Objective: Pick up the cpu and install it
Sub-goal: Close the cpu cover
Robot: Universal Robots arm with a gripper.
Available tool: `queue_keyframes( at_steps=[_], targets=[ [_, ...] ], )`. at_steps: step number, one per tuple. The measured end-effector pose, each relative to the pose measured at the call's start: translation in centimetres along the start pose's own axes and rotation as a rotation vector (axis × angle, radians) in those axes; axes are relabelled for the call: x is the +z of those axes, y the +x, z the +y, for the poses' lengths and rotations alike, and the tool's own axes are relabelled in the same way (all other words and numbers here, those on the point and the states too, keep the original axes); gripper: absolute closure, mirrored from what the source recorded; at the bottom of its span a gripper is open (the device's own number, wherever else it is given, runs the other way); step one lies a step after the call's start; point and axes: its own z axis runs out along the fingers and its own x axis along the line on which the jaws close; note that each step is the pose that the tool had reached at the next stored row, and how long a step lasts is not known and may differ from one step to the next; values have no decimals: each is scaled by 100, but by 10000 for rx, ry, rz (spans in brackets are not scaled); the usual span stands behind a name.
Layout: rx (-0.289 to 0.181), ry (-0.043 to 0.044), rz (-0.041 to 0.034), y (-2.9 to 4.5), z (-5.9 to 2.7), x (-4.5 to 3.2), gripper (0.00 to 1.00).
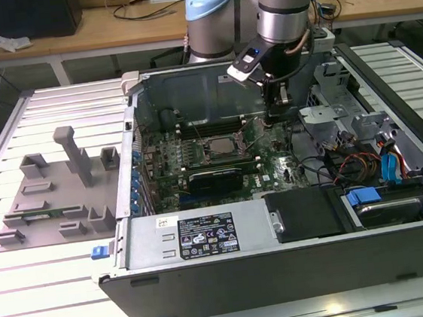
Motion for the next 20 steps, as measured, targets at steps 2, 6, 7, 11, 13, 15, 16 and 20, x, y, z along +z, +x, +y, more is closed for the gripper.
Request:
queue_keyframes(
  at_steps=[2, 6, 7, 11, 13, 15, 16, 20],
  targets=[
    [0, 48, 1, 1, 0, 24, 89],
    [-1, 64, -1, 1, 0, 37, 89],
    [-3, 63, 3, 1, -6, 39, 89],
    [-3, 32, 3, 1, -113, 40, 89],
    [-1, -4, 2, 2, -164, 41, 89],
    [0, -34, 3, 2, -214, 43, 89],
    [-1, -53, 1, 3, -249, 43, 89],
    [5, -100, 2, 10, -345, 45, 89]
  ],
)
